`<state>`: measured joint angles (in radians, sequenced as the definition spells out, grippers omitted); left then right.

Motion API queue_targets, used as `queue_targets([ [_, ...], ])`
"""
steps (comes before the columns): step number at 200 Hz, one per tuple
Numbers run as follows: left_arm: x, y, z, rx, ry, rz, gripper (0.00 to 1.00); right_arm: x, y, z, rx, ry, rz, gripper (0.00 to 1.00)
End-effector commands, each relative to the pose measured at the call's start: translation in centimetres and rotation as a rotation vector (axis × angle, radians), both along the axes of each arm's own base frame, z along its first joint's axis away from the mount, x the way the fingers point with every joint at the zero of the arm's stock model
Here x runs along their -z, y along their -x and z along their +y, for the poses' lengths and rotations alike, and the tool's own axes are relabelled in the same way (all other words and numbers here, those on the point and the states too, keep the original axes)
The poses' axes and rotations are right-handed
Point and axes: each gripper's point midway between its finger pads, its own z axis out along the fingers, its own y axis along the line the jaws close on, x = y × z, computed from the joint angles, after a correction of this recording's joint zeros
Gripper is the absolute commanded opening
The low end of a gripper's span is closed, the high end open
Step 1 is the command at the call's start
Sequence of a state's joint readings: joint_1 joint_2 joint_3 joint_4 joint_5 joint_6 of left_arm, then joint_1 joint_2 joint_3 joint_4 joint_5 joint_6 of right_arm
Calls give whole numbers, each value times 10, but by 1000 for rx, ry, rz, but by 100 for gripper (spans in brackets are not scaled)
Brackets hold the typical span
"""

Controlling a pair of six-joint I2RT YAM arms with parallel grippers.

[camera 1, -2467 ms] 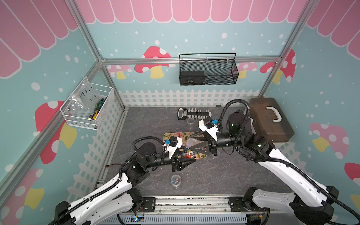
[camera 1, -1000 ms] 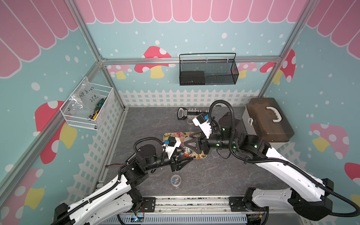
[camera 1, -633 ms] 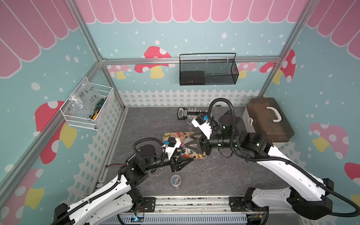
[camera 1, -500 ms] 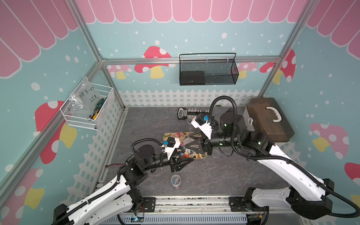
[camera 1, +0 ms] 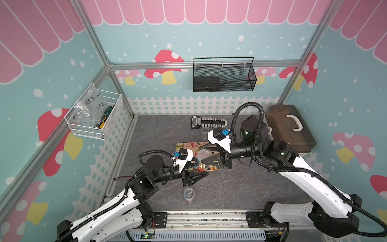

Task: Pour the candies out of the jar
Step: Unscrew the lid from the jar.

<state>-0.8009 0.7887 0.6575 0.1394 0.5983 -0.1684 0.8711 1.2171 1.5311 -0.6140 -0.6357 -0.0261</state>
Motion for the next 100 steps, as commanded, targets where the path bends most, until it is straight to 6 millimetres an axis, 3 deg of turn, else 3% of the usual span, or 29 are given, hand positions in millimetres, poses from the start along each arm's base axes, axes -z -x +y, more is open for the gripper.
queue_targets([
  [1,5,-10,2,-50,-11,72,59,-24,10,-6,-33,-69,-92,68],
  [21,5,-12,3,-64,-9,69,59,-34,4,-8,21,-85,-55,79],
  [51,9,-17,8,-109,-8,61,59,-54,-5,-10,122,-163,58,82],
  [71,9,-18,9,-117,-7,57,59,-44,-27,-13,285,-145,196,82],
  [100,10,-19,8,-119,-17,59,58,-13,-33,-11,388,-44,292,77],
])
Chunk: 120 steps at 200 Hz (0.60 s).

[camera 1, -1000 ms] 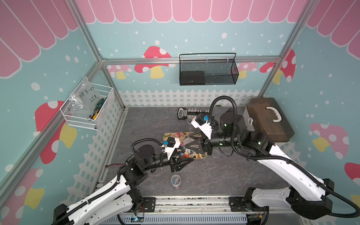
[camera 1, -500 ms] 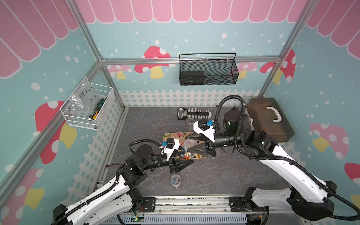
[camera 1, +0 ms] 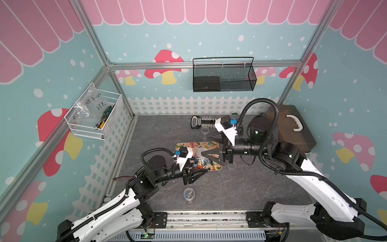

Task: Pour the candies out of the jar
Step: Unscrew the lid from the jar.

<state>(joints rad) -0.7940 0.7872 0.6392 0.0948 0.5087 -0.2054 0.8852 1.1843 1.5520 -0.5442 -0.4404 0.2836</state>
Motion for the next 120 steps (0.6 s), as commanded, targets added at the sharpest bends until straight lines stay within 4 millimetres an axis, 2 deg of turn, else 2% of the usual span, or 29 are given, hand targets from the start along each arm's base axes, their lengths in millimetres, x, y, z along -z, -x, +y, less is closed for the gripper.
queue_targets([
  [1,-8,-2,4,-23,17,-19,58,17,-10,-2,127,50,136,77],
  [44,-5,-3,4,-31,8,-18,59,42,-6,5,138,97,202,76],
  [120,-4,-4,4,-32,6,-19,59,55,-8,14,126,130,223,78],
])
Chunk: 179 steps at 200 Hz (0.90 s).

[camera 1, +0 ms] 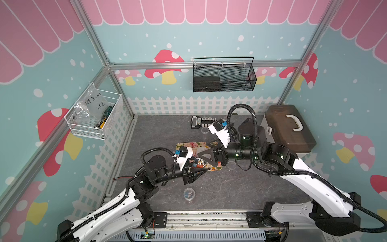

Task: Pour the candies out of the jar
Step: Unscrew the lid from the jar.

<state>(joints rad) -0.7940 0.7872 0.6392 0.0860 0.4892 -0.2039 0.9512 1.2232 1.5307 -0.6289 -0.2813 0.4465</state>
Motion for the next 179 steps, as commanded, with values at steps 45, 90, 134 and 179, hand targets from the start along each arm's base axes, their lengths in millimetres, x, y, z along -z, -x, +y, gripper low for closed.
queue_targets([
  [45,-7,0,4,-17,16,-24,59,18,-2,14,-27,53,34,73],
  [90,-6,0,5,-17,11,-22,59,4,-3,11,-27,34,-30,49],
  [134,-8,5,3,13,21,-17,59,-28,3,13,-116,7,-196,41],
  [179,-11,11,0,58,28,-13,59,-57,40,13,-383,-79,-500,41],
])
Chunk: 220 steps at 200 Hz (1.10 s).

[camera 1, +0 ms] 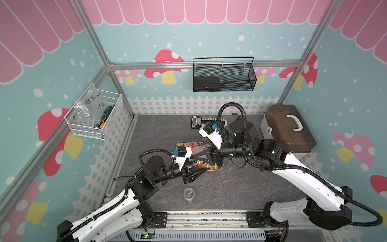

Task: Pour the candies out of the jar
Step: Unscrew the lid from the jar.

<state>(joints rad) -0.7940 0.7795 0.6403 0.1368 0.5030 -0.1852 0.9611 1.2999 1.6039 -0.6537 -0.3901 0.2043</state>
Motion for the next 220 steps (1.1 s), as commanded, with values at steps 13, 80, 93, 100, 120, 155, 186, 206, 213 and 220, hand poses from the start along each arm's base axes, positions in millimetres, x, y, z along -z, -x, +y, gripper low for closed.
queue_targets([
  [13,3,9,-1,53,-9,47,59,-56,37,-8,-266,-156,-346,41],
  [80,-1,12,2,51,0,34,59,-41,28,-13,-211,-114,-310,41],
  [93,-3,12,4,45,6,30,59,-41,26,-18,-183,-110,-314,41],
  [100,-4,13,5,42,9,27,59,-40,25,-21,-174,-107,-311,41],
  [120,-4,13,6,38,11,27,59,-37,25,-24,-166,-94,-294,41],
  [155,-3,14,4,51,9,33,59,-30,23,-23,-153,-79,-277,44],
  [186,0,12,2,50,-8,39,59,-30,20,-18,-151,-90,-254,64],
  [206,0,11,1,48,-12,38,59,-39,22,-16,-161,-128,-242,73],
  [213,0,10,2,44,-12,35,58,-42,23,-16,-155,-140,-235,75],
  [220,0,9,2,39,-12,32,59,-45,22,-16,-143,-151,-221,76],
])
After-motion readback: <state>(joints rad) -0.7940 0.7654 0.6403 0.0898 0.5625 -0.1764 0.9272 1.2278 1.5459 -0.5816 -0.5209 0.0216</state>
